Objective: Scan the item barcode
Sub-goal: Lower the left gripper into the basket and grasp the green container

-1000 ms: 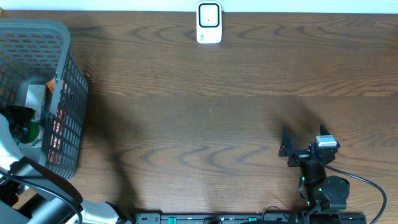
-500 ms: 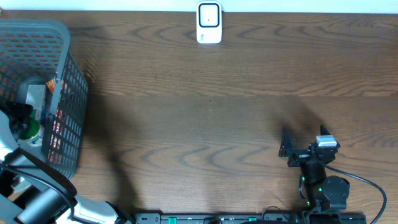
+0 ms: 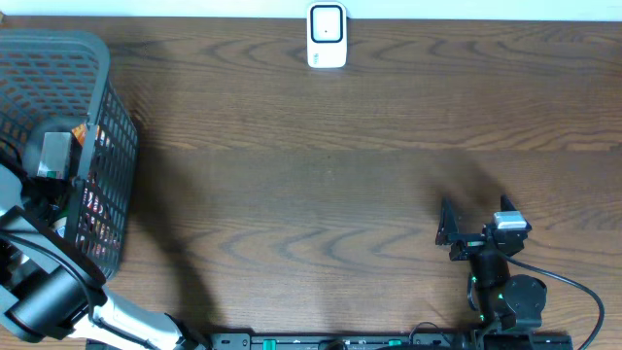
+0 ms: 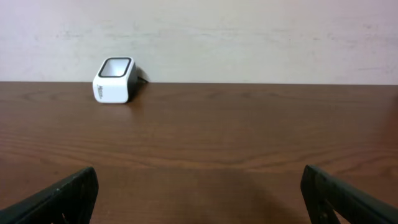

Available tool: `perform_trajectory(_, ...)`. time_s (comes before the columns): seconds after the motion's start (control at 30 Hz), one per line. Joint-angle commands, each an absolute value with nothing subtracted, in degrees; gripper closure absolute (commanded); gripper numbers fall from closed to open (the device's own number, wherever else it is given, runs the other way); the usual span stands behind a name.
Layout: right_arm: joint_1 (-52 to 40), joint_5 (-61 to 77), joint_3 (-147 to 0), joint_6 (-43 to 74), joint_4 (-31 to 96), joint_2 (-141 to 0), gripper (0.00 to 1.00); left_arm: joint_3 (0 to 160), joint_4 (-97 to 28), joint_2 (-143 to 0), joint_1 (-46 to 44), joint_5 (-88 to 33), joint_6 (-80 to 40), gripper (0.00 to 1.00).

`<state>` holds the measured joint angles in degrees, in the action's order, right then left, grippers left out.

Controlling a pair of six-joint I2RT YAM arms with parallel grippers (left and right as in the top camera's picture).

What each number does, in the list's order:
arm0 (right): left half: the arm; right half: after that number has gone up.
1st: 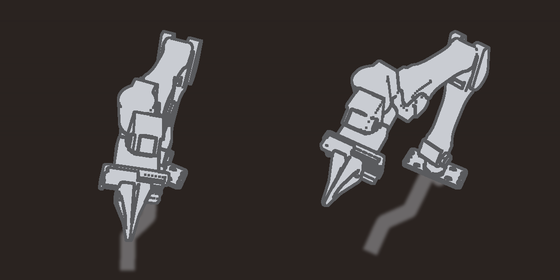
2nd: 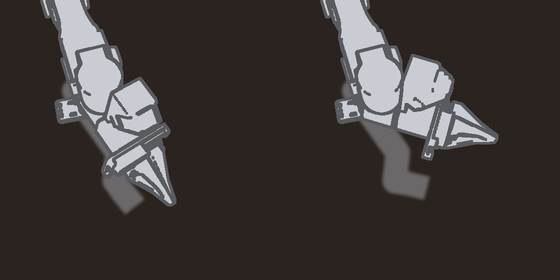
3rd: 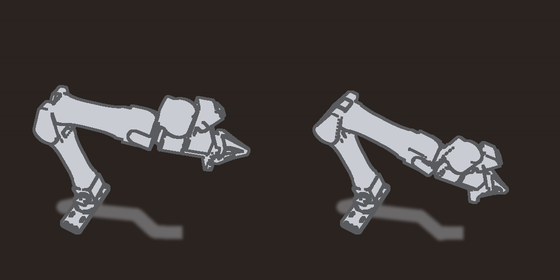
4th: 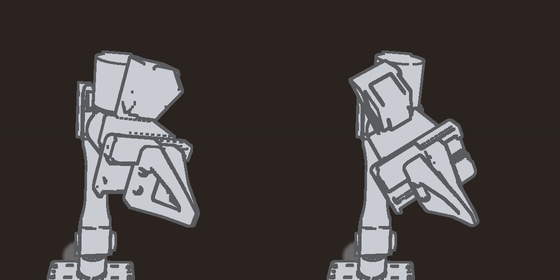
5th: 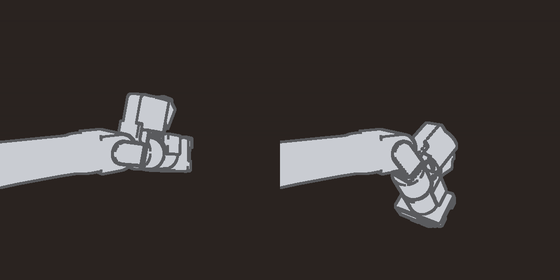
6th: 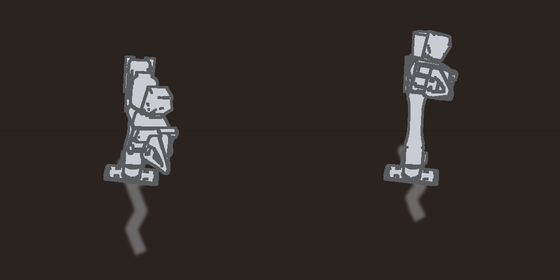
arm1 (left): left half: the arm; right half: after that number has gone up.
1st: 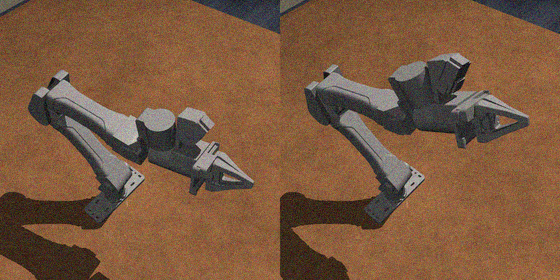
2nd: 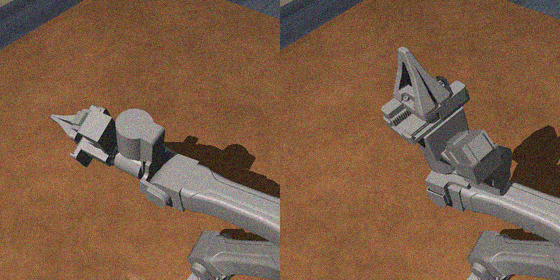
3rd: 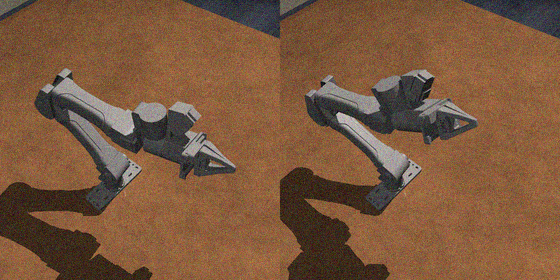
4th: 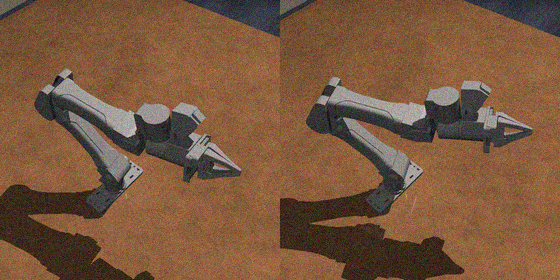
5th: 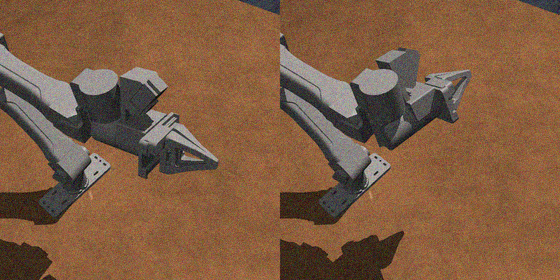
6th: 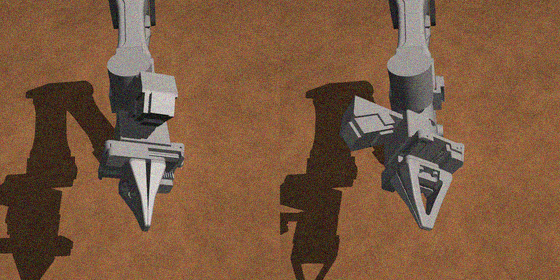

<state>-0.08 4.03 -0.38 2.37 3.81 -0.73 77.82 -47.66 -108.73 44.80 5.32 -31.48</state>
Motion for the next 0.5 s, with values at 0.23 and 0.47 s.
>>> perform_trajectory(0.23, -0.58, 3.92, -0.32, 2.09, 4.03, -0.49, 0.01, 78.02, -49.95, -103.13, 44.93, 4.47, -27.27, 0.14)
perform_trajectory(0.47, -0.58, 3.92, -0.32, 2.09, 4.03, -0.49, 0.01, 78.00, -55.16, -99.96, 44.93, 4.49, -22.02, 0.14)
